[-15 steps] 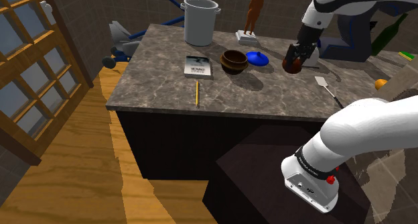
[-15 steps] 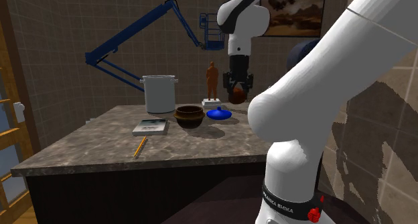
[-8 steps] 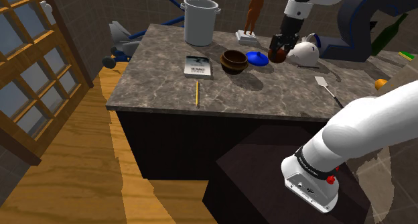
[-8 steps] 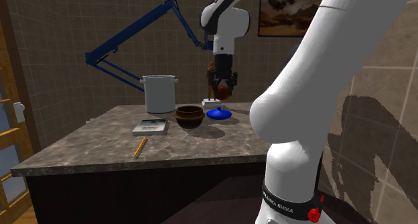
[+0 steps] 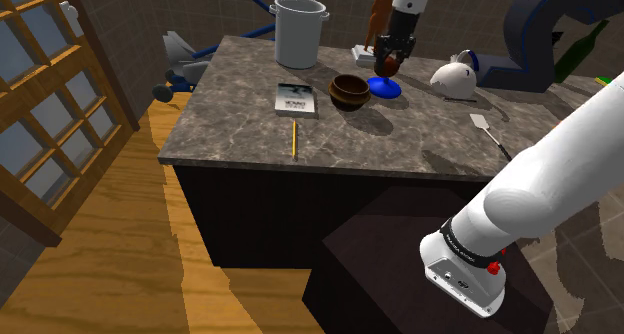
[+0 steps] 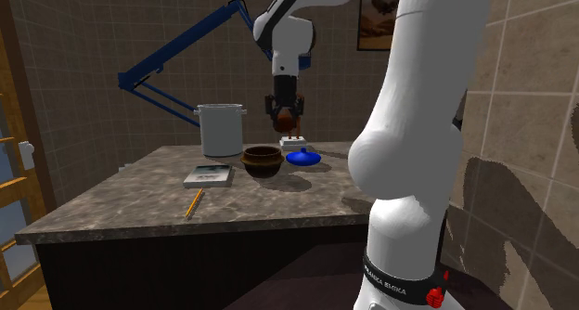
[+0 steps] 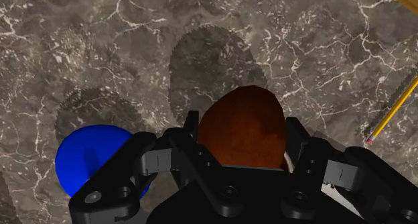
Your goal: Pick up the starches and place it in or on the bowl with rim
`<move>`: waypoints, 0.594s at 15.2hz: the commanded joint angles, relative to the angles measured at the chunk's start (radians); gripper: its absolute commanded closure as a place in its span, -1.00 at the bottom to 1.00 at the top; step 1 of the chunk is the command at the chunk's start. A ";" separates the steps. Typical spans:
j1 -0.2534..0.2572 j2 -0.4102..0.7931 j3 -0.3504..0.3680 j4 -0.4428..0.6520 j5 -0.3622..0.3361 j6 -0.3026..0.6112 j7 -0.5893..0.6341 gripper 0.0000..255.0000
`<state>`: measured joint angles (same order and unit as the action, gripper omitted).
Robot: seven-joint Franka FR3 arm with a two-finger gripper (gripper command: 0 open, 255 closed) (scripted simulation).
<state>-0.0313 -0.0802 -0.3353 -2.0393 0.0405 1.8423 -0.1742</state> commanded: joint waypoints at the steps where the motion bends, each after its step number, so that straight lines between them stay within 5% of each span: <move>1: 0.007 0.076 0.003 0.085 0.027 -0.014 0.000 1.00; 7: 0.005 0.307 0.016 0.375 0.101 -0.085 0.000 1.00; 9: 0.005 0.311 0.017 0.353 0.102 -0.060 -0.002 1.00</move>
<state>-0.0250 0.2205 -0.3183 -1.6900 0.1395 1.7763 -0.1745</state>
